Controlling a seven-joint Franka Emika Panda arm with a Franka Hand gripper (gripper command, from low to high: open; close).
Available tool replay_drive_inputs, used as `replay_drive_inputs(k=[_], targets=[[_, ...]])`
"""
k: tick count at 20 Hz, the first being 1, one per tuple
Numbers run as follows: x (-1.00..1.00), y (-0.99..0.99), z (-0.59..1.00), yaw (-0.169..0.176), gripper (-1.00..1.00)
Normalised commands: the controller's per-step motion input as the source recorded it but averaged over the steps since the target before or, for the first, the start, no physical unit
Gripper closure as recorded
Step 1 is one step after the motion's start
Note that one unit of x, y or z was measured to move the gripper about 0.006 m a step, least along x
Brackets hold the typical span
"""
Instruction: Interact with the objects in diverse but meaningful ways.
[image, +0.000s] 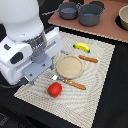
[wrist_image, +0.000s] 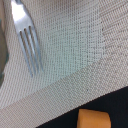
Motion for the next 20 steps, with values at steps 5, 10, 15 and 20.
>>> replay_drive_inputs(k=[5, 10, 15, 20], targets=[[0.13, 0.0, 0.22, 0.249, -1.0], [0.18, -0.02, 0.23, 0.233, -1.0], [0.52, -0.2, 0.31, 0.101, -1.0], [0.79, -0.33, 0.33, 0.0, -1.0]])
